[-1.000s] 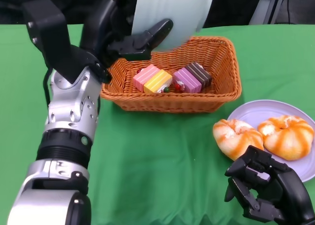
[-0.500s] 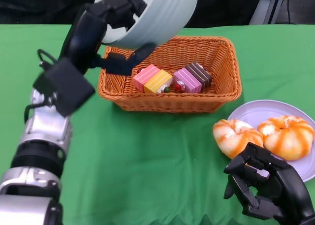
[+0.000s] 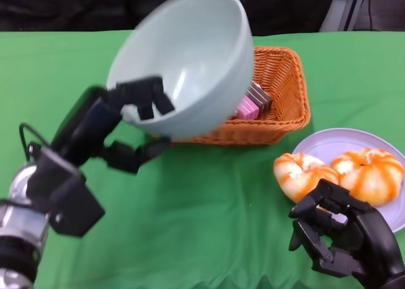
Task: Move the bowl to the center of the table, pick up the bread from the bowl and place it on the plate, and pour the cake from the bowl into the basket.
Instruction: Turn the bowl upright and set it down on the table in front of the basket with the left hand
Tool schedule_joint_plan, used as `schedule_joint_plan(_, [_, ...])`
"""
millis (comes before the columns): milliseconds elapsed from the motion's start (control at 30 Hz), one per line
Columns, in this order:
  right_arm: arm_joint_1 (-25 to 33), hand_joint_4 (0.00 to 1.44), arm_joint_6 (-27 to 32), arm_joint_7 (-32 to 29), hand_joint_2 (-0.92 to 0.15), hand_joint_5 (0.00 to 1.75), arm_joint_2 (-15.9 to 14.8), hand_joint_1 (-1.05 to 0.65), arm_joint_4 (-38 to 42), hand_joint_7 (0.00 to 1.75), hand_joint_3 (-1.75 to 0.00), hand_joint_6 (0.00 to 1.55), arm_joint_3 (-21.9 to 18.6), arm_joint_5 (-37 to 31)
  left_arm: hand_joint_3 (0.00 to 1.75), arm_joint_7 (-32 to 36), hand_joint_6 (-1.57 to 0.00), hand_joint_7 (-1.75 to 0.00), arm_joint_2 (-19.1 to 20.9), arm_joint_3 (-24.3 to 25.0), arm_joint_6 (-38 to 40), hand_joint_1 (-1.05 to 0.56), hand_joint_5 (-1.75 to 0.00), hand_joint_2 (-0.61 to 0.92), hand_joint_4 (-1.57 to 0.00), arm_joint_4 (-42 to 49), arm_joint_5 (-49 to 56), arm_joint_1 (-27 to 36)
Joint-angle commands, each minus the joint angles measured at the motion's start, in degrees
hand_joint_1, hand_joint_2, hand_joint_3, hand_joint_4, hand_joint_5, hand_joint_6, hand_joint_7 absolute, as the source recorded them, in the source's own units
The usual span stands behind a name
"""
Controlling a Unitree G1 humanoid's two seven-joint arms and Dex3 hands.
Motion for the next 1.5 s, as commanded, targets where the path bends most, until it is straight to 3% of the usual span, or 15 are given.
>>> schedule_joint_plan(33, [0.2,0.70,0.2,0.0,-0.63,1.60,-1.2,-0.14,-0.9,1.27,-0.81,0.65,-0.5,0.6,1.27,3.7,-0.81,-1.45,1.3,1.0,-1.7,0.09,-1.71,0.40,-0.76,-2.5,0.5,4.0])
schedule_joint_plan(267, [0.3,0.72,0.1,-0.2,-0.64,1.57,-1.3,-0.16,-1.9,1.23,-0.76,0.67,-0.4,0.6,1.38,17.3,-0.78,-1.47,2.8,3.5,-3.9,0.08,-1.64,0.36,-0.78,-7.7,13.5,11.1])
schedule_joint_plan(400, [0.4,0.74,1.2,-1.3,-0.62,1.56,-1.2,-0.14,-2.7,1.23,-0.81,0.69,-0.5,0.1,1.39,26.7,-0.80,-1.43,4.7,3.0,-2.9,0.09,-1.65,0.34,-0.79,-8.3,21.7,14.1])
schedule_joint_plan(667, [0.2,0.73,2.3,-1.1,-0.63,1.57,-2.3,-0.15,-3.2,1.26,-0.79,0.67,-0.5,0.7,1.39,43.0,-0.85,-1.35,8.4,-2.1,0.4,0.06,-1.72,0.32,-0.76,-9.4,34.0,16.7])
schedule_joint_plan(800, [0.2,0.75,2.5,-1.8,-0.64,1.54,-2.2,-0.13,-3.5,1.24,-0.79,0.68,-0.5,0.2,1.31,49.7,-0.89,-1.29,10.5,-5.9,0.6,0.01,-1.66,0.34,-0.82,-9.8,37.9,17.0])
schedule_joint_plan(1067, [0.5,0.75,3.7,-2.3,-0.61,1.54,-2.3,-0.18,-5.2,1.25,-0.82,0.67,-0.3,0.2,1.29,52.7,-0.87,-1.31,13.8,-10.9,1.8,0.02,-1.66,0.34,-0.81,-11.9,39.0,18.4])
schedule_joint_plan(1167, [0.5,0.74,3.4,-1.8,-0.61,1.54,-2.4,-0.19,-5.2,1.25,-0.81,0.67,-0.3,0.4,1.27,53.8,-0.86,-1.31,14.8,-12.8,1.4,0.09,-1.68,0.28,-0.79,-11.4,39.5,18.2])
schedule_joint_plan(1300, [1.0,0.74,4.4,-2.5,-0.61,1.55,-2.3,-0.16,-6.3,1.26,-0.83,0.67,-0.1,-0.1,1.26,50.7,-0.80,-1.42,15.4,-14.6,0.7,0.03,-1.72,0.33,-0.76,-10.5,37.0,18.4])
schedule_joint_plan(1500, [2.0,0.75,4.4,-3.7,-0.59,1.54,-1.7,-0.15,-7.6,1.23,-0.84,0.67,0.8,-0.9,1.23,47.3,-0.81,-1.34,15.9,-17.0,-0.2,0.01,-1.65,0.42,-0.77,-6.1,34.0,17.7])
